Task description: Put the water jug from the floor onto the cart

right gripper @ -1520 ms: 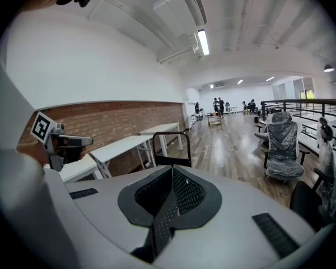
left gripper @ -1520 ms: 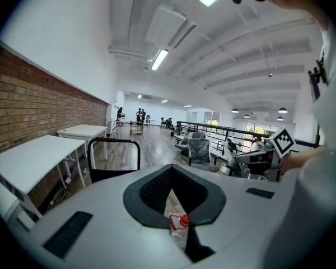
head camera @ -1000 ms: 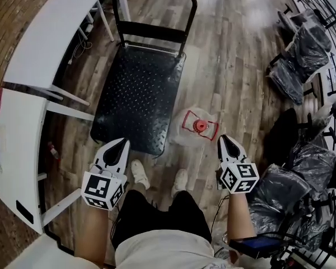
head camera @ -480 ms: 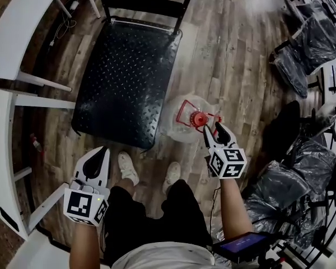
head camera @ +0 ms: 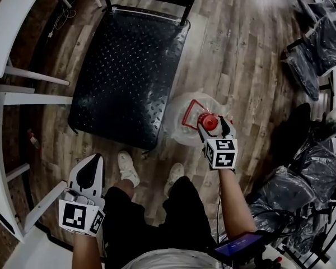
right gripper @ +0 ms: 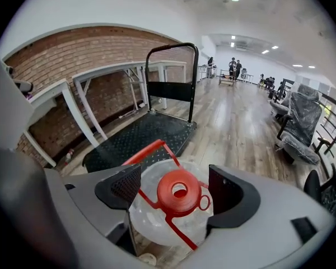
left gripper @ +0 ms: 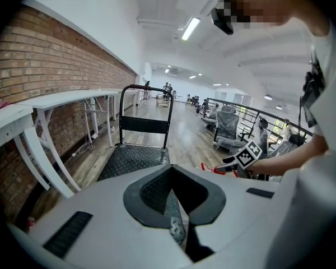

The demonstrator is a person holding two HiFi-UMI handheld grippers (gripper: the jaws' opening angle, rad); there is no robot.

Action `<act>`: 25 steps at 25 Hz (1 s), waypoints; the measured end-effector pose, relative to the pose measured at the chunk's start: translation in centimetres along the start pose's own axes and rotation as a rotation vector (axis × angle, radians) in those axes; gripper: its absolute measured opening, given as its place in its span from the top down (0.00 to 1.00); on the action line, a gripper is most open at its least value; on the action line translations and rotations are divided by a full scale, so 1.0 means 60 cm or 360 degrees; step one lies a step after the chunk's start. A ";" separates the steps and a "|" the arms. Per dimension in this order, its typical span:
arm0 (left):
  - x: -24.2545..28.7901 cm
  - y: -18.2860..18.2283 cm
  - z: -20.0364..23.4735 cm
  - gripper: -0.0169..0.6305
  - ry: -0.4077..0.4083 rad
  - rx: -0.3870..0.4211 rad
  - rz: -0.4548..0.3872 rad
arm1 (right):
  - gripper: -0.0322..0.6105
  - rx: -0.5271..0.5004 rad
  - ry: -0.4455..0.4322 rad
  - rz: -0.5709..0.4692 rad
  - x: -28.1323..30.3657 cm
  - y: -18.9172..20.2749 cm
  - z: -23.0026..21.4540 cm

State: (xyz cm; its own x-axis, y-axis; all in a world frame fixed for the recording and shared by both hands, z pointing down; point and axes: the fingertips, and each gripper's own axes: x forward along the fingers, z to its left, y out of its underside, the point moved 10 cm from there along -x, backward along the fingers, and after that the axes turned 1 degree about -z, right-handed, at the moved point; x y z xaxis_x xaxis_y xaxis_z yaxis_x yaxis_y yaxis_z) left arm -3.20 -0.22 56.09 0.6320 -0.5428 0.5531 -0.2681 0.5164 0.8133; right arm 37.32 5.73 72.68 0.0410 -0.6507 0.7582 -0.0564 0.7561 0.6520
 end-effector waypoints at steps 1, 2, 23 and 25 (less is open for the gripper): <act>0.001 0.004 0.003 0.97 -0.0009 -0.0005 0.0005 | 0.40 -0.0003 0.0009 0.0021 0.009 0.004 -0.001; 0.003 0.007 0.006 0.97 -0.0017 -0.0010 0.0008 | 0.39 -0.0003 0.0015 0.0046 0.017 0.009 -0.001; 0.009 0.022 0.014 0.97 -0.0076 -0.0061 0.0028 | 0.46 0.0143 0.0107 0.0084 0.060 0.049 -0.006; 0.005 0.020 0.013 0.97 -0.0077 -0.0060 0.0026 | 0.46 0.0160 0.0122 0.0089 0.052 0.055 -0.006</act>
State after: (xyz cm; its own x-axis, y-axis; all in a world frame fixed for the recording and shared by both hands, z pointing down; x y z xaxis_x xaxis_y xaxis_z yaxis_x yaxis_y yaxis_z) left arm -3.91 -0.28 57.37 0.5914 -0.5651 0.5752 -0.2499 0.5498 0.7971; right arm 37.65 6.20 77.20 0.1110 -0.5975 0.7942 -0.1601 0.7779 0.6076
